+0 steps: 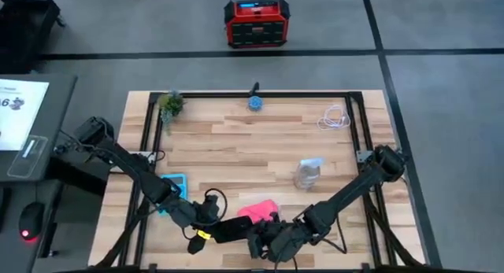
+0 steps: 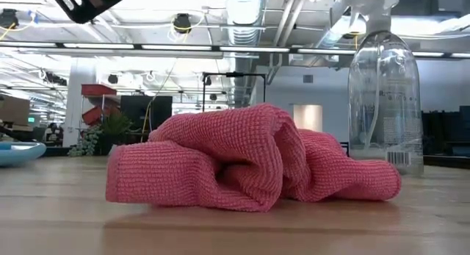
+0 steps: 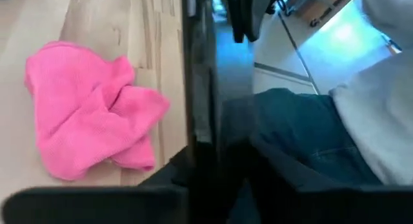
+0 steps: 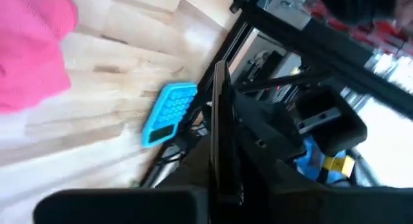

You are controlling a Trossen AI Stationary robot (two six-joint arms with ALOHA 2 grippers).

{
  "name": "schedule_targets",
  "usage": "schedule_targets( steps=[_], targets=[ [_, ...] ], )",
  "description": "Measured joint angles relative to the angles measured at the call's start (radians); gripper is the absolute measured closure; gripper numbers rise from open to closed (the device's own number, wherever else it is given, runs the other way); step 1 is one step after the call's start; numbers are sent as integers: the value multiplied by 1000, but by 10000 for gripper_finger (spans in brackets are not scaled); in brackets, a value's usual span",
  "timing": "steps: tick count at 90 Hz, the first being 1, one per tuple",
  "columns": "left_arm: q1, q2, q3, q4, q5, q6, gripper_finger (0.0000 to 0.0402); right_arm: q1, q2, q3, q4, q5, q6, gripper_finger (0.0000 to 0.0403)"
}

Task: Apply microfiber cloth
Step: Spray the front of the black cellphone using transparent spray bottle

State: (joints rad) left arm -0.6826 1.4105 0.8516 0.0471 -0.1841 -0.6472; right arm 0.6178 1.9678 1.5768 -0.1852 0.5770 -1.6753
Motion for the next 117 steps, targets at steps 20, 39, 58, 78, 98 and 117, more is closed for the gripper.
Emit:
schedule_targets(
  steps=[20, 39, 58, 78, 98, 117],
  targets=[
    [14, -6, 0, -69, -20, 39, 263, 0, 0, 1, -86, 2, 165, 381],
    [51, -19, 2, -119, 0, 45, 259, 2, 0, 0, -119, 15, 335, 381],
    [104, -19, 2, -157, 13, 74, 259, 2, 0, -1, -179, 27, 430, 381],
    [116, -19, 2, -149, 31, 88, 259, 4, 0, -2, -181, 36, 436, 381],
    [114, -15, 0, -38, 67, 154, 257, 33, -3, -1, -136, 58, 398, 381],
    [114, 63, -1, 97, 46, 204, 254, 64, 2, -6, -67, 78, 254, 388]
  ],
)
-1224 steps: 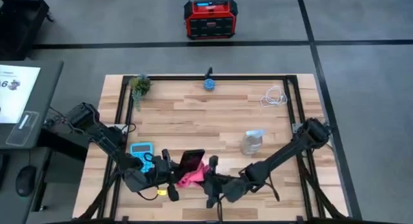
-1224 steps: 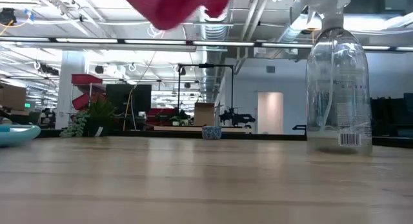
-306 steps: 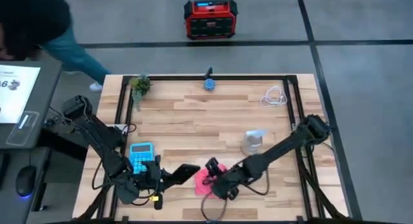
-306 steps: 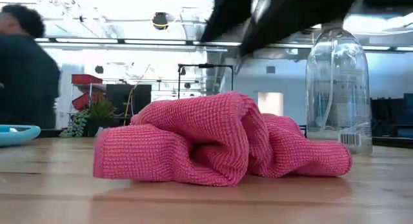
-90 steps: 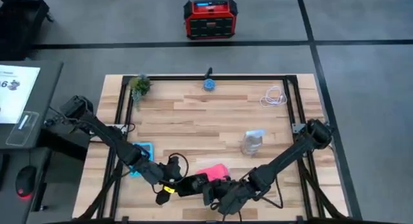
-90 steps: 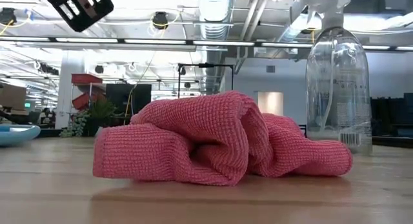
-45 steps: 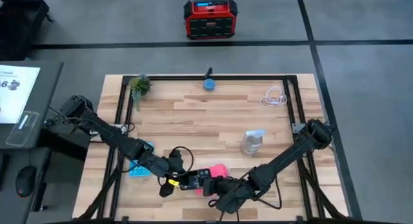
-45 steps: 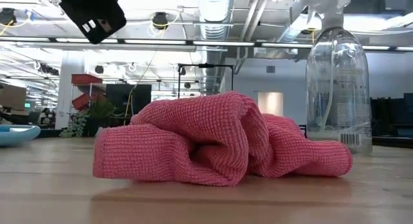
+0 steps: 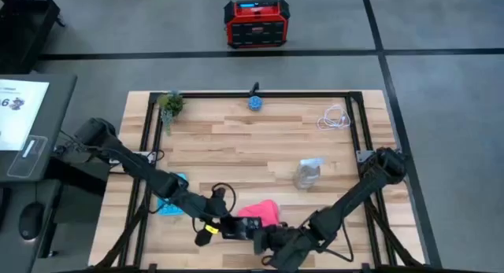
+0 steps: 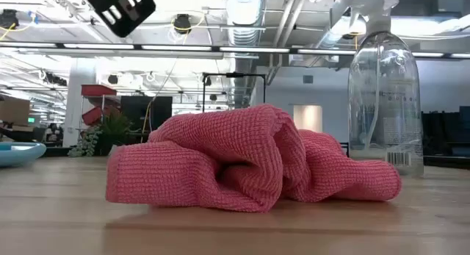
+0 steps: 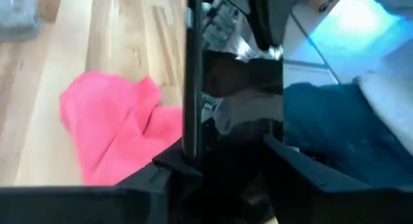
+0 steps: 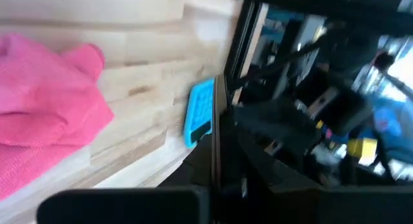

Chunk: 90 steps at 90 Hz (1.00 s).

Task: Apply microfiber cloth
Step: Spray the front of the black cellphone using transparent spray bottle

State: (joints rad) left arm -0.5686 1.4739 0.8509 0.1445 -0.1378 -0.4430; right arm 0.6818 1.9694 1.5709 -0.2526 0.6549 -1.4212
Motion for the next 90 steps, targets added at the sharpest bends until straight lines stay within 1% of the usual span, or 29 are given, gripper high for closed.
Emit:
schedule_targets(
  steps=[13, 26, 42, 48, 55, 62, 65, 70, 75, 80, 90],
  targets=[
    [13, 87, 0, 110, 39, 40, 254, 20, 3, -1, -23, -21, -12, 389],
    [40, 148, 0, 216, 103, 58, 254, 29, 2, 0, -65, -48, 40, 390],
    [81, 166, 7, 325, 154, 57, 244, 34, 3, 1, -72, -86, 62, 390],
    [92, 161, 7, 338, 176, 60, 231, 33, 3, 1, -78, -84, 60, 390],
    [111, 146, 5, 323, 227, 72, 209, 28, 3, 2, -79, -83, 55, 390],
    [124, 115, 5, 277, 260, 93, 189, 27, 2, 3, -88, -83, 55, 390],
    [129, 98, 5, 232, 262, 105, 182, 30, 2, 3, -96, -82, 64, 390],
    [132, 63, 5, 133, 224, 118, 177, 31, 2, 3, -105, -83, 97, 390],
    [132, 20, 4, 35, 144, 123, 175, 29, 2, 3, -132, -83, 140, 390],
    [120, -36, 4, -60, 33, 132, 177, 28, 2, 3, -154, -83, 196, 390],
    [80, -137, 4, -192, -210, 142, 180, 13, 2, 3, -210, -85, 340, 390]
  ],
)
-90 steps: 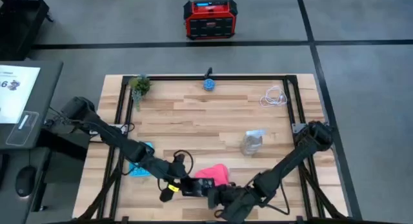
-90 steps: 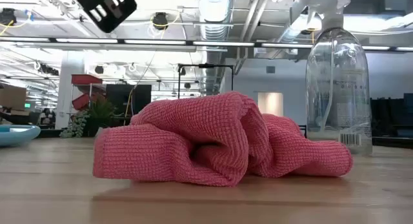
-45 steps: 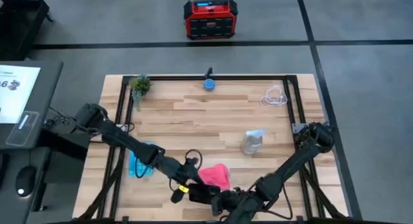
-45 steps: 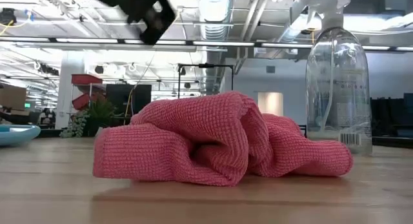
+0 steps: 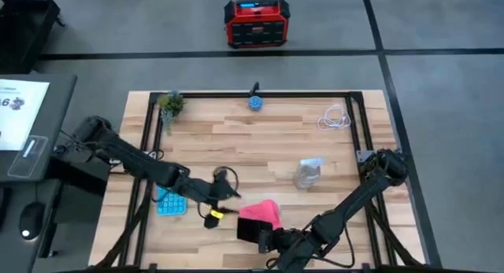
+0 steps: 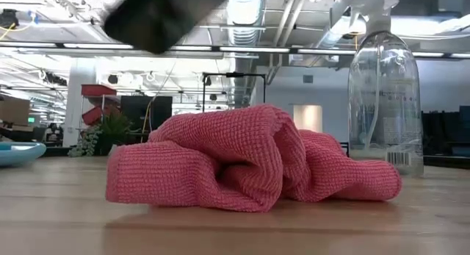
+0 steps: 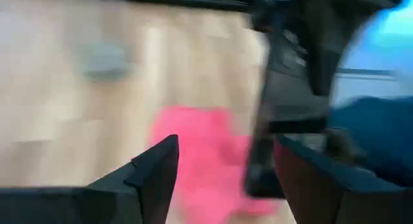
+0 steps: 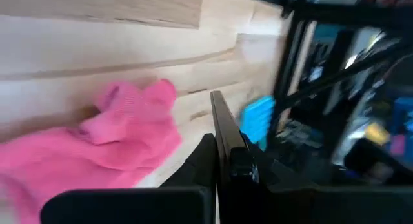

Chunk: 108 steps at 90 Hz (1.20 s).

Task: Apply microfiber cloth
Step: Spray the front of the black cellphone using transparent spray bottle

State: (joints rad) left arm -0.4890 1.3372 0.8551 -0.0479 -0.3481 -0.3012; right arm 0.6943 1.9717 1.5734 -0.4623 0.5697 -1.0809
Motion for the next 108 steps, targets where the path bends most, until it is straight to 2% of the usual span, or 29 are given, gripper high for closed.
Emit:
schedule_targets(
  steps=[8, 16, 27, 38, 52, 61, 88, 108],
  targets=[
    [-61, -58, -1, -56, -193, 1, 182, -19, -4, 1, -19, 0, 139, 390],
    [-133, -80, 0, -75, -329, -2, 182, -37, -7, 35, -89, 1, 270, 390],
    [-226, -53, -1, -79, -454, -16, 182, -65, -8, 115, -239, -3, 439, 390],
    [-288, 28, -2, -68, -548, -16, 182, -108, -8, 204, -354, -93, 615, 390],
    [-305, 152, -2, 55, -565, -8, 183, -182, -10, 269, -442, -295, 853, 390],
    [-305, 229, 8, 157, -565, 28, 183, -224, -10, 270, -486, -383, 952, 390],
    [-243, 431, 193, 190, -565, 69, 183, -276, -9, 270, -528, -443, 1066, 389],
    [-165, 517, 259, 187, -549, -22, 183, -270, -9, 270, -522, -442, 1092, 389]
  ],
)
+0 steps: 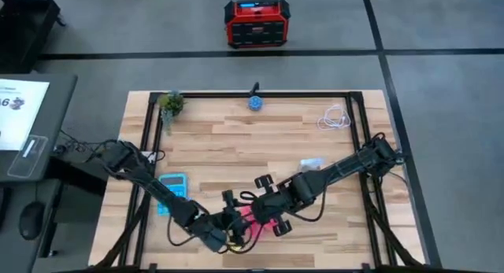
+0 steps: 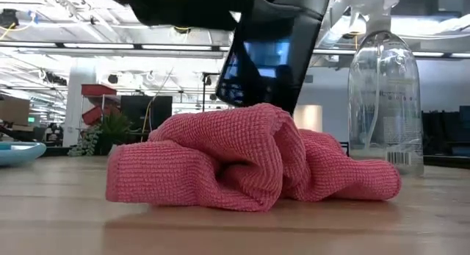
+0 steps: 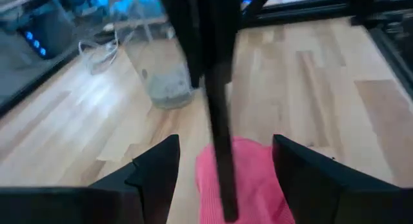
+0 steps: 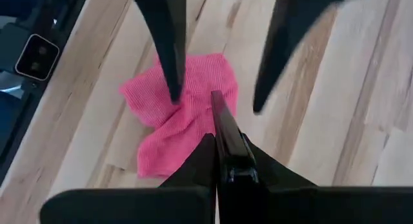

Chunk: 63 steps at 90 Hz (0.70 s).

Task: Apply microfiber cloth
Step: Spray the front of the black cellphone using transparent spray bottle

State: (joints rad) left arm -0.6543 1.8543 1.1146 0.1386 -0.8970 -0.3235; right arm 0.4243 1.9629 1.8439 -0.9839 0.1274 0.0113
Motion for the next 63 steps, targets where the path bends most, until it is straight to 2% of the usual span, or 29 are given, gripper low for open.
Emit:
schedule_targets(
  steps=[21, 37, 51, 63],
  targets=[
    [20, -1, 1, 6, 53, -65, 185, 19, 0, 0, 17, 2, 18, 389],
    [37, 51, 1, 70, 93, -78, 212, 32, 0, 0, 76, 10, 42, 389],
    [39, 63, 2, 93, 95, -68, 258, 35, 1, 0, 76, 14, 52, 387],
    [38, 63, 2, 98, 109, -59, 329, 40, 1, -8, 96, 17, 52, 363]
  ],
)
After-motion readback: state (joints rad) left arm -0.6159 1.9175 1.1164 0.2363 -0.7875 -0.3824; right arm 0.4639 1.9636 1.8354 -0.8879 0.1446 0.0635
